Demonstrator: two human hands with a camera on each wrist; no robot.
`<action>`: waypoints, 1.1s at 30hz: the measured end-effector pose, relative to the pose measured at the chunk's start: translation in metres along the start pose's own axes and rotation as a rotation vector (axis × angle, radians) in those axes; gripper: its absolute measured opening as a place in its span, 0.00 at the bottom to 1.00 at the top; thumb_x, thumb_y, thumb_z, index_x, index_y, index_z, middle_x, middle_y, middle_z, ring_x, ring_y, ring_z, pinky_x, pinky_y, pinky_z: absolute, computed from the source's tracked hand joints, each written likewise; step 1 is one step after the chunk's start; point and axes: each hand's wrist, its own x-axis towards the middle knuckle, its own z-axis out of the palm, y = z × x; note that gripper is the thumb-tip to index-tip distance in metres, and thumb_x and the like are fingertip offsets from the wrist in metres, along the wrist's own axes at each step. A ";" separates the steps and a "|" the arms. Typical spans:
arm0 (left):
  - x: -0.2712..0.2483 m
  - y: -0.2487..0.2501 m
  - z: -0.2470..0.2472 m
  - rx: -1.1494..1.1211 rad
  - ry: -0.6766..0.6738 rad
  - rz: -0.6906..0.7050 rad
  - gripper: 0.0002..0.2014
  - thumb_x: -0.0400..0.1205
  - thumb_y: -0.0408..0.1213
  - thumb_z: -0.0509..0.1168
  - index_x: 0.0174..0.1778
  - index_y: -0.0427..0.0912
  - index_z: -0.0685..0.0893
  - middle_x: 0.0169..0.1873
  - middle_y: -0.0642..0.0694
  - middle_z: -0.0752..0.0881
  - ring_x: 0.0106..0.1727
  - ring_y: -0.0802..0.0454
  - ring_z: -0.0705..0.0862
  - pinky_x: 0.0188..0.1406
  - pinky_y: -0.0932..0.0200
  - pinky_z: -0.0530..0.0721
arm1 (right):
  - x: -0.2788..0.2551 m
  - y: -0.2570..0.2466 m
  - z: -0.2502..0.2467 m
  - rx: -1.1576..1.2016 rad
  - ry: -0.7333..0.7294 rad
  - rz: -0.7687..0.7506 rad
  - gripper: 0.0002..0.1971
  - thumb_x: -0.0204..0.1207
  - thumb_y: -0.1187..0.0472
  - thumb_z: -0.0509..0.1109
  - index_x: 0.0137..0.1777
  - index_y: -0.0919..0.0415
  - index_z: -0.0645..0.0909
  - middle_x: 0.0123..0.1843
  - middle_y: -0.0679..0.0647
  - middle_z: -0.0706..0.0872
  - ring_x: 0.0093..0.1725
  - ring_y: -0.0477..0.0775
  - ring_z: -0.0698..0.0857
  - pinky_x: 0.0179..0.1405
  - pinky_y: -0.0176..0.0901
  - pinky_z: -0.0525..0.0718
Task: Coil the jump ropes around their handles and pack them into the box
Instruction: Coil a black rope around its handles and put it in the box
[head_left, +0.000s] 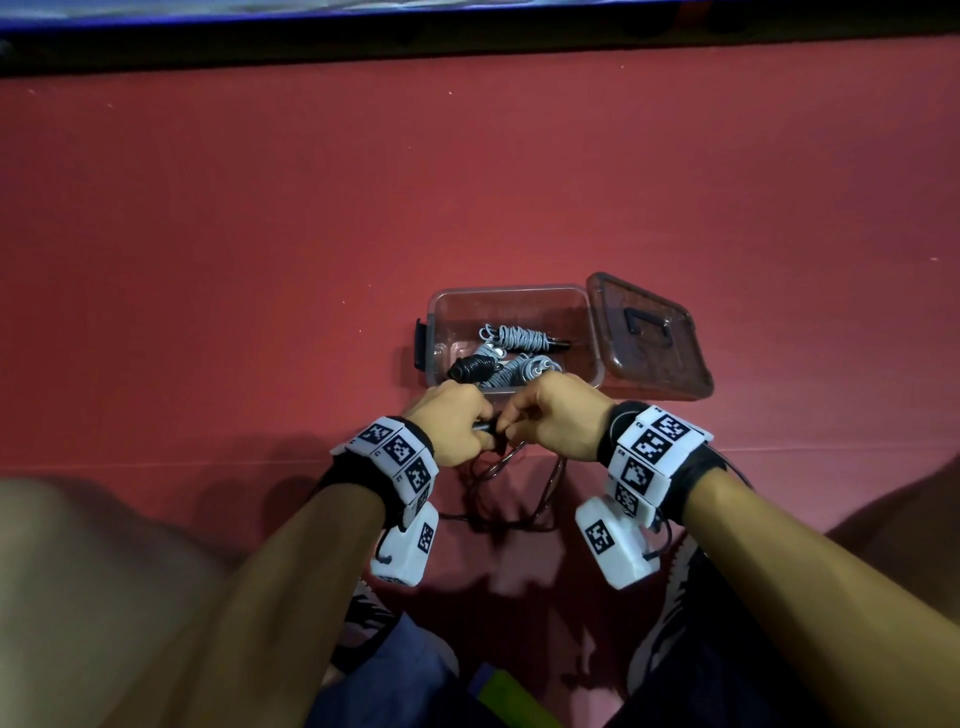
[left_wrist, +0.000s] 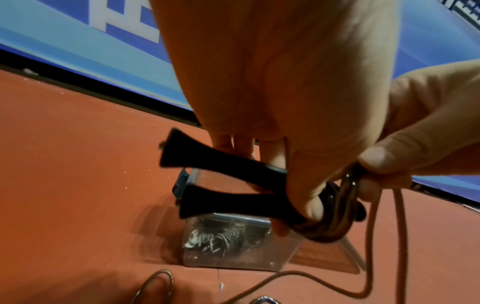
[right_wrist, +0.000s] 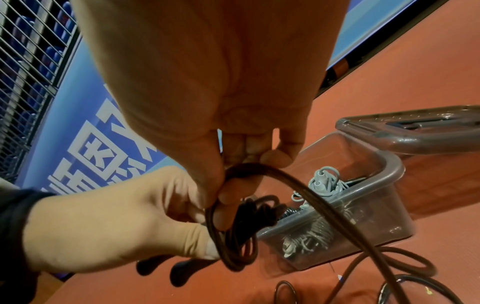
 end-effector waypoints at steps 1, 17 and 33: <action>0.000 0.000 0.000 0.007 -0.017 0.005 0.07 0.79 0.43 0.75 0.38 0.51 0.85 0.33 0.48 0.82 0.41 0.42 0.82 0.43 0.57 0.80 | 0.000 0.000 0.000 0.002 -0.013 -0.008 0.06 0.75 0.64 0.77 0.47 0.52 0.93 0.40 0.44 0.92 0.42 0.40 0.88 0.51 0.34 0.85; 0.000 -0.007 -0.001 -0.492 -0.183 0.116 0.11 0.80 0.23 0.73 0.41 0.45 0.91 0.32 0.56 0.92 0.33 0.70 0.82 0.45 0.67 0.82 | 0.004 0.022 -0.002 0.274 0.192 0.025 0.13 0.65 0.49 0.85 0.33 0.53 0.85 0.31 0.47 0.85 0.32 0.42 0.78 0.42 0.44 0.81; 0.001 -0.011 -0.005 -0.905 -0.117 0.182 0.16 0.80 0.16 0.68 0.60 0.34 0.89 0.51 0.40 0.91 0.49 0.57 0.88 0.54 0.63 0.85 | 0.003 0.019 -0.010 0.853 0.205 0.132 0.06 0.81 0.66 0.72 0.46 0.65 0.90 0.35 0.55 0.90 0.31 0.45 0.85 0.33 0.34 0.82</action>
